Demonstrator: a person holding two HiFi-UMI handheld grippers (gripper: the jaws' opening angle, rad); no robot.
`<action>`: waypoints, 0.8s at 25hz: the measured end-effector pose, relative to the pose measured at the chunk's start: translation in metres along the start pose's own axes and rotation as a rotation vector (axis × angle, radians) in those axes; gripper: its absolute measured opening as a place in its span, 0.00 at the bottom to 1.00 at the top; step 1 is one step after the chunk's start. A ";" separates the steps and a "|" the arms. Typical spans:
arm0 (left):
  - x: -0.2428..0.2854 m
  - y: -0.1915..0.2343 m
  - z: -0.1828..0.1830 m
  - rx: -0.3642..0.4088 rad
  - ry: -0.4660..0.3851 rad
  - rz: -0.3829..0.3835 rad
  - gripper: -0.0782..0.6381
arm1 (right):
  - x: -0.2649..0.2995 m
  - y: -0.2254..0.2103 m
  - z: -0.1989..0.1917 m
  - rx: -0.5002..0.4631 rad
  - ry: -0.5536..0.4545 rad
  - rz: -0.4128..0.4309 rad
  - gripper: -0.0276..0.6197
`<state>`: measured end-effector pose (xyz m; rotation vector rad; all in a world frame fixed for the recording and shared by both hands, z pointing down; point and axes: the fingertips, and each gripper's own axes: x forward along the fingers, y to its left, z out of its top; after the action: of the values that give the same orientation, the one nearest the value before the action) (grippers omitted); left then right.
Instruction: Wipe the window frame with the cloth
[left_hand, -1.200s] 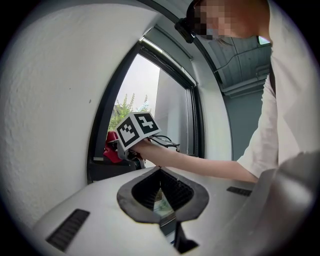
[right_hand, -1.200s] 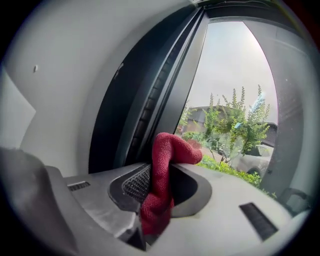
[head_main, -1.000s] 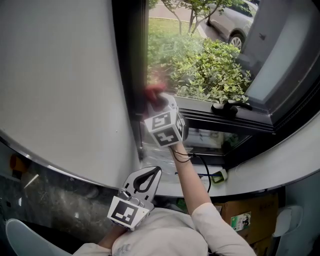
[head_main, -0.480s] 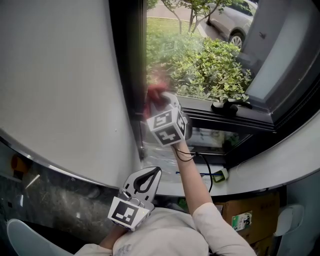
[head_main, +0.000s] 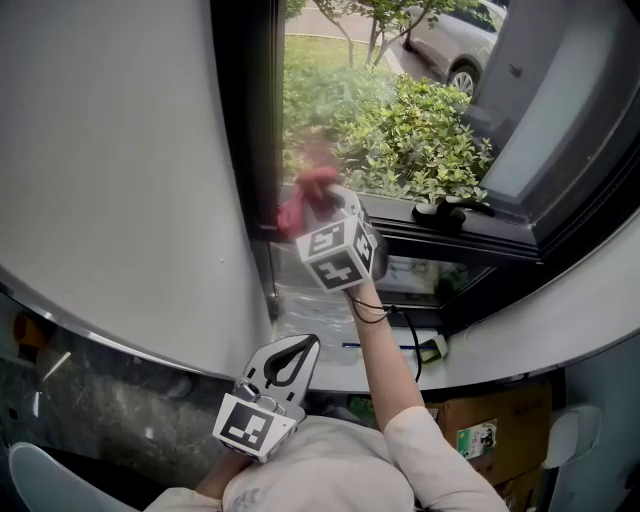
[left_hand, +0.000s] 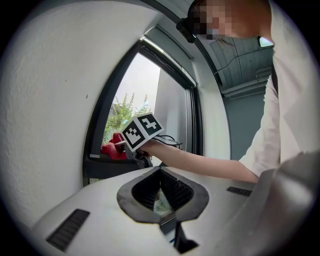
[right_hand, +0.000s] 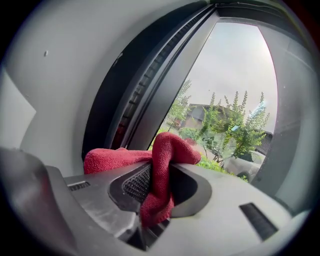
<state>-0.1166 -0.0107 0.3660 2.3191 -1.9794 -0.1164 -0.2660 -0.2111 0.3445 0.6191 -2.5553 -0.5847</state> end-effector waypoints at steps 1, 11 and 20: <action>0.000 0.001 -0.001 0.002 -0.001 0.001 0.12 | 0.000 0.000 0.000 0.002 -0.002 0.001 0.19; -0.004 0.009 0.002 -0.004 0.012 0.032 0.12 | -0.002 -0.004 -0.003 0.035 -0.004 -0.014 0.19; -0.005 0.008 -0.002 -0.001 0.015 0.013 0.12 | -0.010 -0.018 -0.018 0.007 0.068 -0.074 0.19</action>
<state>-0.1255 -0.0068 0.3688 2.2986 -1.9871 -0.0992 -0.2435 -0.2262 0.3467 0.7259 -2.4814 -0.5699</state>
